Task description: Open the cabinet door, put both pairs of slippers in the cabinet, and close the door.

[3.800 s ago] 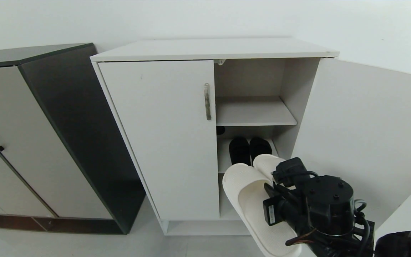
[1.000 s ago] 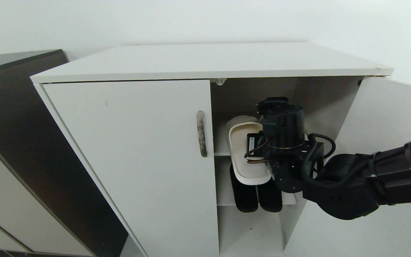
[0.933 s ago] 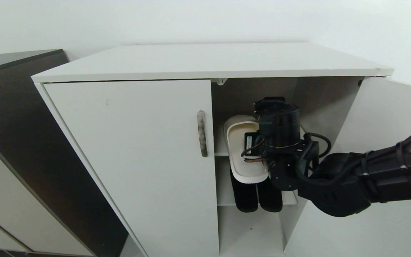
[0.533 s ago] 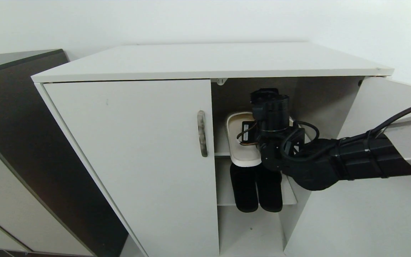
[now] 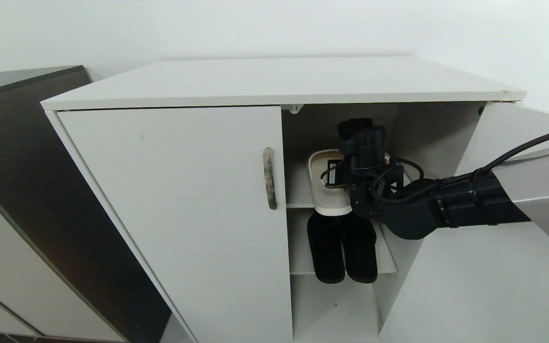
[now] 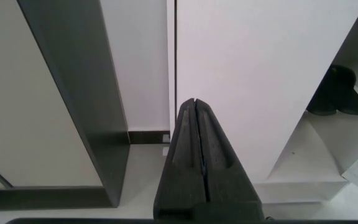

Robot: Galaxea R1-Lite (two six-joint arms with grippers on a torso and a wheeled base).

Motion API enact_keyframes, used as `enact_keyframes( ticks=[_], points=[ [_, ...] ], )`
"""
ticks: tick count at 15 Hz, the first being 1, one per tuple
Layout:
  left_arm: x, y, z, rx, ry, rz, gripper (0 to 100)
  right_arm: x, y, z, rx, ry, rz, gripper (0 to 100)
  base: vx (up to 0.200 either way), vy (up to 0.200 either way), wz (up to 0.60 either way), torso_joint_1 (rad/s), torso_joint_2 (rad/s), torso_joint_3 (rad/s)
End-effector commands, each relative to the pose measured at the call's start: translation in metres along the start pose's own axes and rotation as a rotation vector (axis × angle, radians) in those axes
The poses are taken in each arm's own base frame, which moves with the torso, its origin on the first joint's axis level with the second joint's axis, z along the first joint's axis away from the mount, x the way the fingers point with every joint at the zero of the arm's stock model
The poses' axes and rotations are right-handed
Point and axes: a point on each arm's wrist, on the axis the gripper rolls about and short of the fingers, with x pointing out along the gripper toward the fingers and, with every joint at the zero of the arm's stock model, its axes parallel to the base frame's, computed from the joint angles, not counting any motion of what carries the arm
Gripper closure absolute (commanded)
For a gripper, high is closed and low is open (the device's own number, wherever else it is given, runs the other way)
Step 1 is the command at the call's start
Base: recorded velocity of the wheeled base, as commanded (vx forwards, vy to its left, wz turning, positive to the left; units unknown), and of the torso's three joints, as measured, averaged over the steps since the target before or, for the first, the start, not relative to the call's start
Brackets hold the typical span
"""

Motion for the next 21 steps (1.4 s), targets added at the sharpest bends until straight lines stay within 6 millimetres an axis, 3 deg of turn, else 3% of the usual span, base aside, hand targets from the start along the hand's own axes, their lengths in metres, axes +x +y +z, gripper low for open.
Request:
enact_keyframes(
  ticks=[1, 5, 6, 9, 14, 15, 16, 18, 19, 21],
  points=[
    [0.0, 0.0, 0.0, 0.0, 0.001, 0.001, 100, 0.001, 0.001, -0.001, -0.001, 0.001, 0.001, 100, 0.0, 0.0, 0.0, 0.0, 0.0, 0.0],
    [0.0, 0.0, 0.0, 0.0, 0.001, 0.0, 100, 0.002, 0.002, -0.004, -0.002, 0.006, 0.0, 100, 0.0, 0.0, 0.0, 0.0, 0.0, 0.0],
    [0.0, 0.0, 0.0, 0.0, 0.001, 0.0, 100, 0.003, 0.001, -0.004, -0.003, 0.007, -0.002, 0, 0.0, 0.0, 0.0, 0.0, 0.0, 0.0],
    [0.0, 0.0, 0.0, 0.0, 0.001, 0.0, 100, -0.013, -0.005, 0.001, -0.008, 0.011, 0.005, 0, 0.0, 0.0, 0.0, 0.0, 0.0, 0.0],
    [0.0, 0.0, 0.0, 0.0, 0.001, 0.0, 100, -0.089, -0.026, 0.015, -0.022, 0.011, 0.055, 0, 0.0, 0.0, 0.0, 0.0, 0.0, 0.0],
    [0.0, 0.0, 0.0, 0.0, 0.001, 0.0, 100, -0.099, -0.028, 0.015, -0.022, 0.009, 0.069, 0, 0.0, 0.0, 0.0, 0.0, 0.0, 0.0],
    [0.0, 0.0, 0.0, 0.0, 0.001, 0.0, 100, -0.12, -0.035, 0.013, -0.021, 0.003, 0.105, 0, 0.0, 0.0, 0.0, 0.0, 0.0, 0.0],
    [0.0, 0.0, 0.0, 0.0, 0.001, 0.0, 100, -0.138, -0.043, 0.004, -0.032, 0.01, 0.139, 0, 0.0, 0.0, 0.0, 0.0, 0.0, 0.0],
    [0.0, 0.0, 0.0, 0.0, 0.001, 0.0, 100, -0.142, -0.047, 0.0, -0.039, 0.017, 0.142, 100, 0.0, 0.0, 0.0, 0.0, 0.0, 0.0],
    [0.0, 0.0, 0.0, 0.0, 0.001, 0.0, 100, -0.148, -0.053, -0.005, -0.045, 0.021, 0.152, 100, 0.0, 0.0, 0.0, 0.0, 0.0, 0.0]
  ],
)
